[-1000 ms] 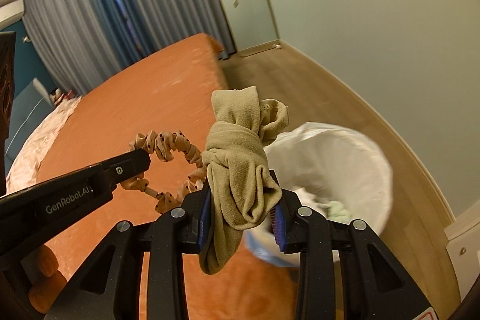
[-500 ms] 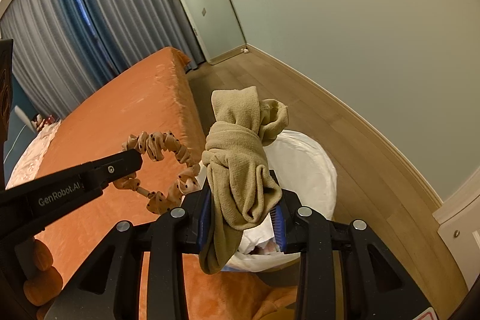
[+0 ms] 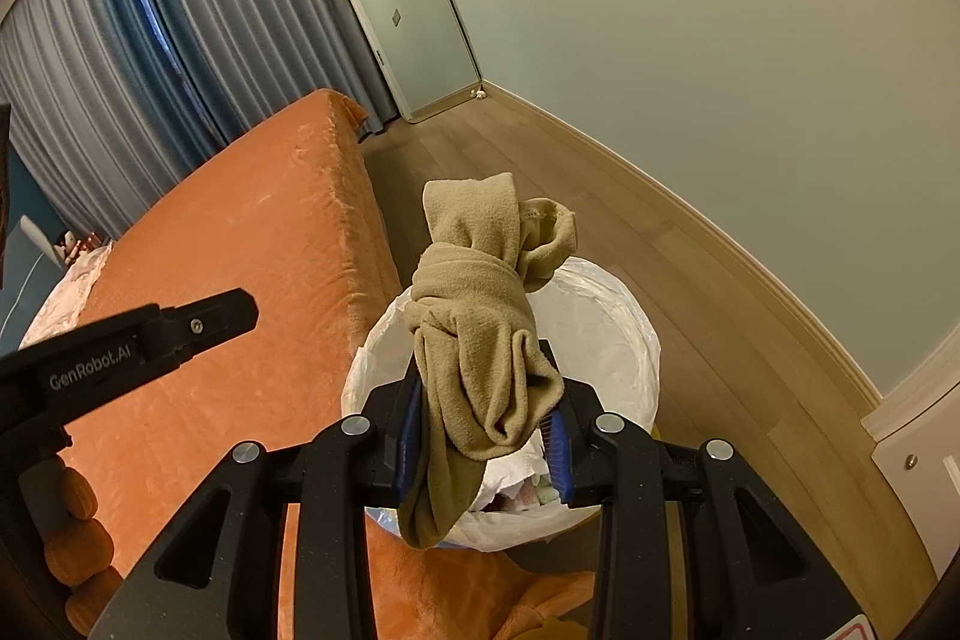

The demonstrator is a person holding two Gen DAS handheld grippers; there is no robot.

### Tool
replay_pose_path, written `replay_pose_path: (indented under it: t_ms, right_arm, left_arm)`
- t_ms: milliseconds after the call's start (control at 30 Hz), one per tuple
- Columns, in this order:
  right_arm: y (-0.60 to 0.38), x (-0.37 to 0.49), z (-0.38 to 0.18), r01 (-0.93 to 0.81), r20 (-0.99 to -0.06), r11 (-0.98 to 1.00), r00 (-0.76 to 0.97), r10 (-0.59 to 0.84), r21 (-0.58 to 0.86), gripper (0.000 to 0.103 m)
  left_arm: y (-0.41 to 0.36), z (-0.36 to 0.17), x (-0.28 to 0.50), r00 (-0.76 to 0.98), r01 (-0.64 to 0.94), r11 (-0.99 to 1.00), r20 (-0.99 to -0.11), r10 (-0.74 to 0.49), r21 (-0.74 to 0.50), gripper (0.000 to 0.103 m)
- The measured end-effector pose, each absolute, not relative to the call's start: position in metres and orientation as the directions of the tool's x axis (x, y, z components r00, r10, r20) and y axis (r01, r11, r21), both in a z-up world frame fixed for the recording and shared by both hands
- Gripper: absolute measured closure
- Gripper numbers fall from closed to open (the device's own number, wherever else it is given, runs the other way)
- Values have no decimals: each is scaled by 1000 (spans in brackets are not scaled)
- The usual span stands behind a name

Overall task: Collect trash
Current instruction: 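Open both tools to drop the scrunchie and tan cloth into the wastebasket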

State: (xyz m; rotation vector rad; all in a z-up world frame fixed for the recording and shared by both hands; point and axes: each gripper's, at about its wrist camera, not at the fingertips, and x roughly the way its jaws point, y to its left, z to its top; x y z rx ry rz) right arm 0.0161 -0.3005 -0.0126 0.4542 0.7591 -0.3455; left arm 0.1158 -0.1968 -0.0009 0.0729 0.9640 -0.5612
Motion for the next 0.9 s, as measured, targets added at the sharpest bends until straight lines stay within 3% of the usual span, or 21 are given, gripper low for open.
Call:
replay_pose_path:
  t_ms: [600,767,900]
  right_arm:
    - [-295,39,-13,405,-734,889,667,-128,214,69]
    - [-287,43,-13,389,-737,900,664,-127,195,65]
    - [-285,45,-11,385,-737,905,662,-133,182,58]
  left_arm:
    - [-163,-8,126,486,440,888,-795,-363,-137,59]
    - [-154,-12,132,489,419,898,-800,-348,-135,58]
    - [-151,-13,133,500,406,905,-798,-336,-126,50]
